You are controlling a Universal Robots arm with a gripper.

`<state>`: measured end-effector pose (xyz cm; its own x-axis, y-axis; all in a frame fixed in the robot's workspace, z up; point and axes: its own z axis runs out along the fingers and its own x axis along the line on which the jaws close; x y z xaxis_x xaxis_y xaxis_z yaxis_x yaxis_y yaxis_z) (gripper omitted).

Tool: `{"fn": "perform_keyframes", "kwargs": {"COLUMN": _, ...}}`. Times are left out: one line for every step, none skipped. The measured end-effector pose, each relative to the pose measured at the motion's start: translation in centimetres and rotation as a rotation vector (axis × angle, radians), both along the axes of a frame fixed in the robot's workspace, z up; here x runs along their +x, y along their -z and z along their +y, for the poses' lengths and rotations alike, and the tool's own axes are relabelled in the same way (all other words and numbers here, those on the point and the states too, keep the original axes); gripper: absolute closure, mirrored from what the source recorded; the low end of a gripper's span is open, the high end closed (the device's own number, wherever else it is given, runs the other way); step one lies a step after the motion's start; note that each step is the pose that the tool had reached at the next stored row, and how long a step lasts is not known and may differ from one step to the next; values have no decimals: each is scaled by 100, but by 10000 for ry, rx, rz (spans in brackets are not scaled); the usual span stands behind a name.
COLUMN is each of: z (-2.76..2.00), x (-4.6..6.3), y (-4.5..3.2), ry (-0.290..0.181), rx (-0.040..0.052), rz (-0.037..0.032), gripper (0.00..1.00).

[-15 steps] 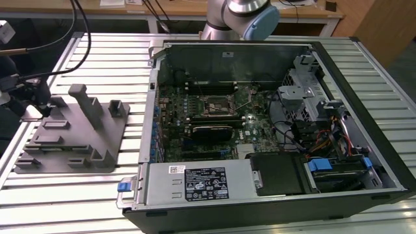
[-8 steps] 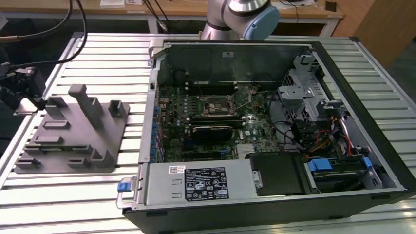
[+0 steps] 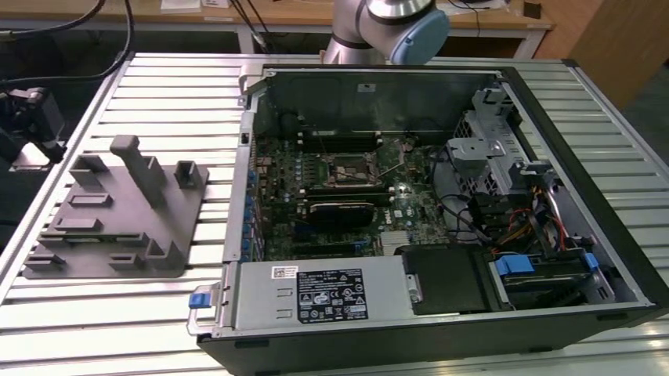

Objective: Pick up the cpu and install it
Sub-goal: 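Pick up the cpu and move it towards the insertion slot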

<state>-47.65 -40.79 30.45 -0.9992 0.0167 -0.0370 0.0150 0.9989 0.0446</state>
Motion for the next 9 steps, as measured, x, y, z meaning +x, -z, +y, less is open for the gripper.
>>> {"fn": "perform_keyframes", "kwargs": {"z": 1, "x": 0, "y": -33, "ry": 0, "rx": 1, "rz": -8, "gripper": 45}}
{"fn": "perform_keyframes", "kwargs": {"z": 1, "x": 0, "y": -62, "ry": 0, "rx": 0, "rz": -11, "gripper": 45}}
{"fn": "perform_keyframes", "kwargs": {"z": 1, "x": 0, "y": -89, "ry": 0, "rx": 0, "rz": -16, "gripper": 45}}
{"fn": "perform_keyframes", "kwargs": {"z": 1, "x": 0, "y": -116, "ry": 0, "rx": 0, "rz": -20, "gripper": 45}}
{"fn": "perform_keyframes", "kwargs": {"z": 2, "x": 0, "y": -145, "ry": 0, "rx": 0, "rz": -25, "gripper": 45}}
{"fn": "perform_keyframes", "kwargs": {"z": 2, "x": 0, "y": -173, "ry": 0, "rx": 0, "rz": -29, "gripper": 45}}
{"fn": "perform_keyframes", "kwargs": {"z": 2, "x": 0, "y": -201, "ry": 0, "rx": -1, "rz": -33, "gripper": 45}}
{"fn": "perform_keyframes", "kwargs": {"z": 3, "x": 0, "y": -226, "ry": 0, "rx": 0, "rz": -38, "gripper": 45}}
{"fn": "perform_keyframes", "kwargs": {"z": 3, "x": 0, "y": -253, "ry": 0, "rx": 0, "rz": -43, "gripper": 45}}
